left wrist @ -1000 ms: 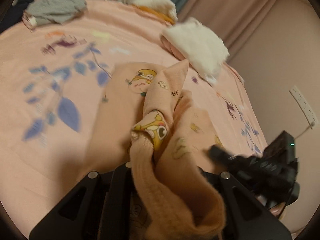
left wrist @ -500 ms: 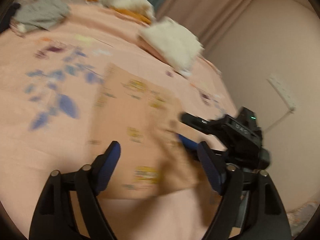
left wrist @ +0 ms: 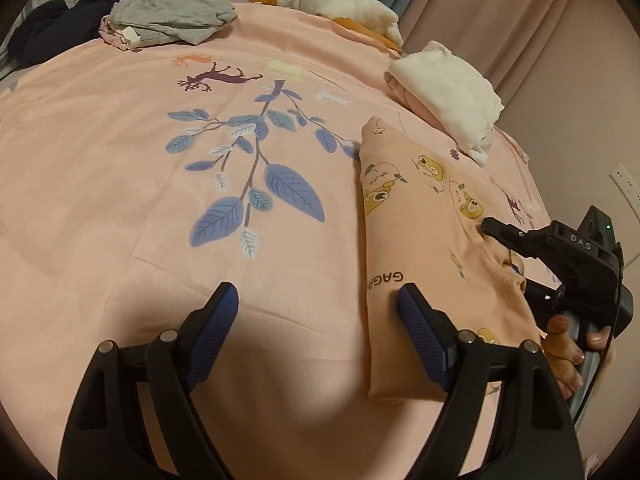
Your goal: Fold small clothes
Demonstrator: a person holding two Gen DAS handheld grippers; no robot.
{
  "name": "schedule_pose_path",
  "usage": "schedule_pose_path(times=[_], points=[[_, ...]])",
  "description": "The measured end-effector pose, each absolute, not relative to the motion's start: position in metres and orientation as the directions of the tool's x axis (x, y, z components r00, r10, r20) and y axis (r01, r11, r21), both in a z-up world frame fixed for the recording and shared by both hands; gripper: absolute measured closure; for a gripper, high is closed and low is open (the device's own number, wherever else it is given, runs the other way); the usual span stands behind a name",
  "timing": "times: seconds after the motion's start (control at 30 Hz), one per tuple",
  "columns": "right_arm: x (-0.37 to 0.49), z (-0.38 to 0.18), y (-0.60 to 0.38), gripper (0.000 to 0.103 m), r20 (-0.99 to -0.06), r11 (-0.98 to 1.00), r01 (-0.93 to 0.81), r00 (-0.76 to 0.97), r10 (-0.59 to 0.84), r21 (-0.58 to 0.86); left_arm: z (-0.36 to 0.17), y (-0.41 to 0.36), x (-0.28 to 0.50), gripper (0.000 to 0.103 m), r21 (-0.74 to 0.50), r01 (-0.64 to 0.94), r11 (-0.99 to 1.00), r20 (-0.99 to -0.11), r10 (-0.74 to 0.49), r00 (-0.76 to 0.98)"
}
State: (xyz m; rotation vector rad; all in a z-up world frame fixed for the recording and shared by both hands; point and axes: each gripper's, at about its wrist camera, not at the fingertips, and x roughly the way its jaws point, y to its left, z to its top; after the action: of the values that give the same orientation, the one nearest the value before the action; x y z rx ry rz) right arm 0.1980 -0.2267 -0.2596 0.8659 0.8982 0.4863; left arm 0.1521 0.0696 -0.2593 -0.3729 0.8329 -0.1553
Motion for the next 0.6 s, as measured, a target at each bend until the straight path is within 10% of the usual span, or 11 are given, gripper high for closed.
schedule_pose_path(times=[0.2,0.6], points=[[0.193,-0.255,-0.223,0.09,-0.506,0.664,-0.08,0.583,0.636,0.743,-0.262,0.061,0.16,0.005,-0.372,0.012,0.928,-0.693,-0.286,0.661],[0.181,-0.209,-0.252,0.098,-0.328,0.619,-0.183,0.717,0.616,0.764,-0.264,0.055,0.163,0.001,-0.34,0.027,0.94,-0.703,-0.273,0.656]])
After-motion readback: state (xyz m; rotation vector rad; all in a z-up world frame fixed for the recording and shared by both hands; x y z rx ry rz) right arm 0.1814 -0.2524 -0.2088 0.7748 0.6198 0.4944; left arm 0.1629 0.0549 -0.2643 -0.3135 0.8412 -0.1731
